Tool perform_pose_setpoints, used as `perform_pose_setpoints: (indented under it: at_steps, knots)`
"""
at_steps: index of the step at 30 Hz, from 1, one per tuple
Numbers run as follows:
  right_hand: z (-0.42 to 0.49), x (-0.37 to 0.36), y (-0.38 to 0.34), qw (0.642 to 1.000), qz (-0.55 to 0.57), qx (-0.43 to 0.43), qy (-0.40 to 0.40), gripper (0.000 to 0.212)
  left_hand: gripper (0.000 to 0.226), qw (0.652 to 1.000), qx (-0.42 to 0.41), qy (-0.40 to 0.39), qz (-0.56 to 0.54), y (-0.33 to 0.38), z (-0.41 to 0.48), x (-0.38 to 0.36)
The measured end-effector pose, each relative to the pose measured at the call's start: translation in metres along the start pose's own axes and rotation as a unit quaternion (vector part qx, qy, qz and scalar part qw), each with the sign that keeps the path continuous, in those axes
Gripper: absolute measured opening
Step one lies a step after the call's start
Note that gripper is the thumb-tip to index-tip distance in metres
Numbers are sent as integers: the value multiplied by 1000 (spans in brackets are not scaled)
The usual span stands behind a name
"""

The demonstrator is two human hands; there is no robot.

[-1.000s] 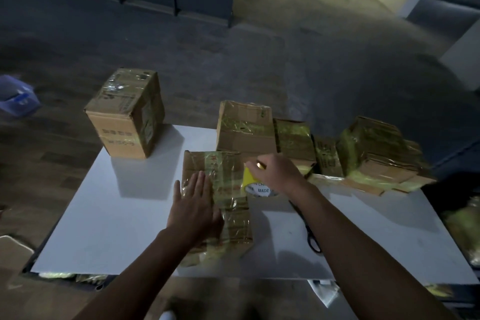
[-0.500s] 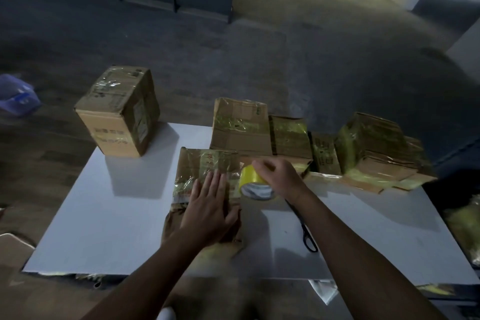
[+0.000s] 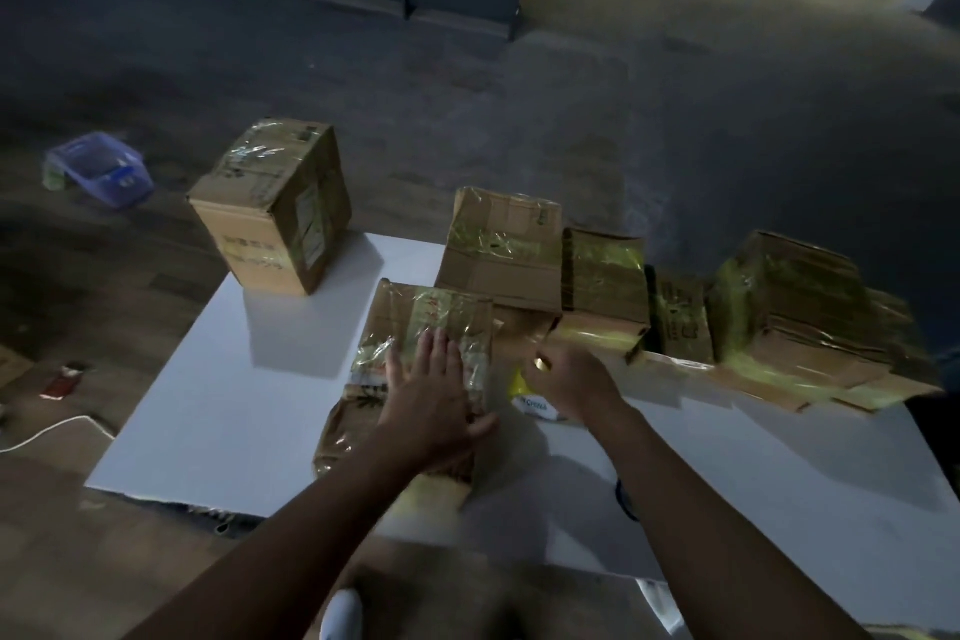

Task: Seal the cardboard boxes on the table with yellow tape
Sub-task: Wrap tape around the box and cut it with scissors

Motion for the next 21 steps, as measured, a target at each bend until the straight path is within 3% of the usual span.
perform_pose_setpoints:
  at_steps: [4,11,17,21]
  knots:
    - [-2,-20,-3,1000,-17,-7,-15,31,80,990,128,-54,-20,29,13,-2]
    - [-7,-26,-8,999,23,-16,-25,35,56,988,140,31,-59,12,6,-1]
    - [-7,-18,-39,998,66,4,19,36,72,985,85,66,-135,-14,-5,7]
    - [-4,6,-73,993,114,26,28,36,86,963,70,80,-246,-47,-13,30]
Point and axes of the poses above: each hand's wrist, its own z-axis towards the middle knuckle, its own x-axis out of the back of the hand, y = z × x, the point moved 10 cm from there along z, towards the middle knuckle, and after that the axes turned 8 degrees about -x, right-handed, at the moved point
